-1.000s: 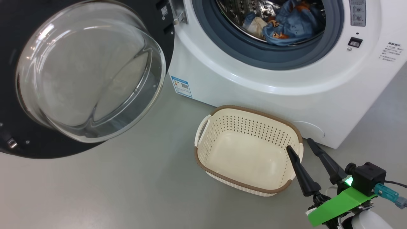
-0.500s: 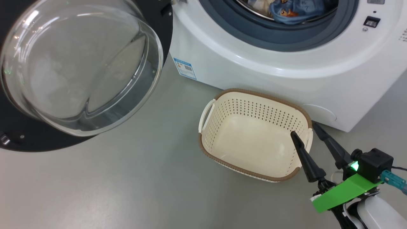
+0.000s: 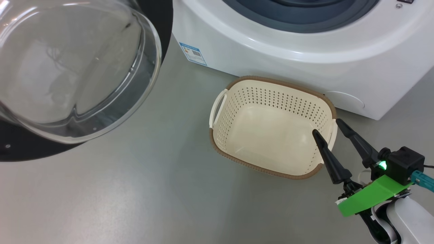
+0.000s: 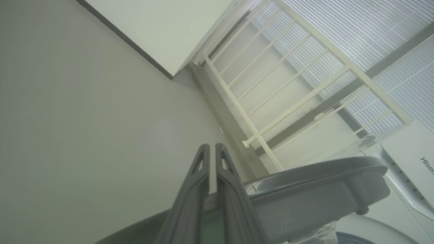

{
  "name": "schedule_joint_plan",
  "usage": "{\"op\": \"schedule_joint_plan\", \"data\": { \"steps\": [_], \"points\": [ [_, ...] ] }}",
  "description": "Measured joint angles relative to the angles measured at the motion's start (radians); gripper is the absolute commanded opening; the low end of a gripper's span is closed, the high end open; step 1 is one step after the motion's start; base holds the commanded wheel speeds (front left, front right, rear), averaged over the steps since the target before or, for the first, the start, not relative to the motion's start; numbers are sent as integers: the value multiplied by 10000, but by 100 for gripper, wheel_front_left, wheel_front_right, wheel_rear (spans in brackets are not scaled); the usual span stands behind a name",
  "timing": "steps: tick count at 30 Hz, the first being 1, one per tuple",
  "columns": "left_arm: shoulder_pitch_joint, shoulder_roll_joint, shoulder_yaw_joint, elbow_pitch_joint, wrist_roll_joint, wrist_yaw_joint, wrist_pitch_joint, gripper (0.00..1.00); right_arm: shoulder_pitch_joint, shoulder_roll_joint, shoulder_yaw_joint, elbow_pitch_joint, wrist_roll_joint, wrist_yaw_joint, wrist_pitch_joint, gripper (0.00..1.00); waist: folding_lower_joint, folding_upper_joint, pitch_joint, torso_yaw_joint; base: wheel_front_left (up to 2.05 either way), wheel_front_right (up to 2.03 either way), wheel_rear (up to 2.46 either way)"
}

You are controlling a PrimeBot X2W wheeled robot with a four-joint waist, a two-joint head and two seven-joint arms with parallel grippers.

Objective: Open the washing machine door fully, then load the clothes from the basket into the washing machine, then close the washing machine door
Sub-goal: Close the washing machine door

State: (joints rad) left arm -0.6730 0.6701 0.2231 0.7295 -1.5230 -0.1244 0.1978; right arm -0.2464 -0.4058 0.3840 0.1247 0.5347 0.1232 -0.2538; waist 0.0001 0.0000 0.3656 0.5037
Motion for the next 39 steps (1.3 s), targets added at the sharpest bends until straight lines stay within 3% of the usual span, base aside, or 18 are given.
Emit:
{"op": "schedule_joint_plan", "data": {
  "steps": [15, 39],
  "points": [
    [-415, 374, -489, 602, -176, 4, 1522, 0, -147, -73, 58, -15, -2, 0, 2, 100, -1, 0, 424, -96, 0, 0, 0],
    [-370, 715, -871, 512, -1001, 4, 4869, 0, -205, 71, 186, 46, -2, 0, 0, 100, -2, 0, -284, -40, 0, 0, 0]
  ]
}}
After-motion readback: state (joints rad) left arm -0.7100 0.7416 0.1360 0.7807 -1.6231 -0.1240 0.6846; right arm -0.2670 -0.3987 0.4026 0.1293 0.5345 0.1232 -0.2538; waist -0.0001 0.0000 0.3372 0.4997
